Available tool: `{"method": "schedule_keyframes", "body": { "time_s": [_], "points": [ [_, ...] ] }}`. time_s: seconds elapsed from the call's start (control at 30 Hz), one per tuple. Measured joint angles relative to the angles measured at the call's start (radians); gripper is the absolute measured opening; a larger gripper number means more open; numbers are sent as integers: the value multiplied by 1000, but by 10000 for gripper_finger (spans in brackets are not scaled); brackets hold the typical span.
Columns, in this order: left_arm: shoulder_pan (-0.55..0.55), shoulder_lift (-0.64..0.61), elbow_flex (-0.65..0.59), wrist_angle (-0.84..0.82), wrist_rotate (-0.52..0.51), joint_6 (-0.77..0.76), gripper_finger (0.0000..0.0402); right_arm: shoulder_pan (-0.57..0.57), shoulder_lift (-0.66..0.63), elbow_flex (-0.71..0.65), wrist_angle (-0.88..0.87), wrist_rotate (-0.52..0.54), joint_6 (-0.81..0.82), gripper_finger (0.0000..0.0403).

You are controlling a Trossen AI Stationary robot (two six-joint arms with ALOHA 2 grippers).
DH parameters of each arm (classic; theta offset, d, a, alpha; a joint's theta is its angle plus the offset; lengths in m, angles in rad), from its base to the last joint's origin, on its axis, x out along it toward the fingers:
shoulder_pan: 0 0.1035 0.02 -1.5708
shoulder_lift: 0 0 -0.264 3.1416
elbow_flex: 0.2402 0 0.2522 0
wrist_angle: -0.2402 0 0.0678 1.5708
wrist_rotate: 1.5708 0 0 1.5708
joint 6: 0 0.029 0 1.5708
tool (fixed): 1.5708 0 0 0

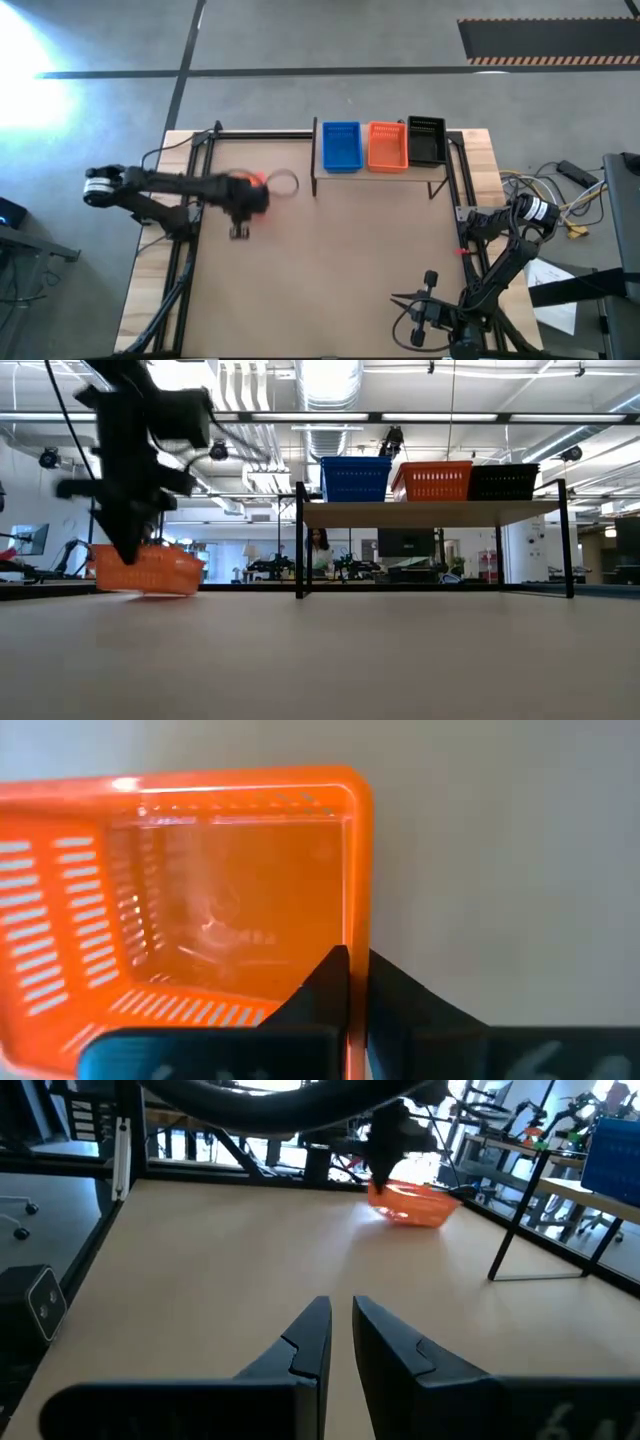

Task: Stack baskets on shelf by color
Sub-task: Stack the orange bin on the orange bin

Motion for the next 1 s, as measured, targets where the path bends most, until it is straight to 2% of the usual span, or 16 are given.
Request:
{"method": "schedule_keyframes", "body": {
  "time_s": [0.07,0.2,0.33,0.43,0.57,0.67,0.83,1.0],
  "points": [
    [-152,-10,9,31,78,-67,1,0,0,0,4,-1,0,38],
    [-434,27,30,289,156,-181,1,0,0,0,5,-1,-7,38],
    [-574,153,85,618,163,-169,0,13,-21,5,-6,-45,-19,38],
    [-589,284,179,755,164,-76,0,27,-52,36,-7,-123,-59,38],
    [-555,482,371,765,161,80,0,46,-85,89,-24,-205,-110,38],
    [-509,628,532,764,149,117,0,55,-105,141,-135,-255,-55,38],
    [-435,817,767,759,146,117,0,62,-109,245,-534,-322,279,38],
    [-384,923,916,758,146,117,0,62,-67,325,-950,-439,678,38]
  ]
}}
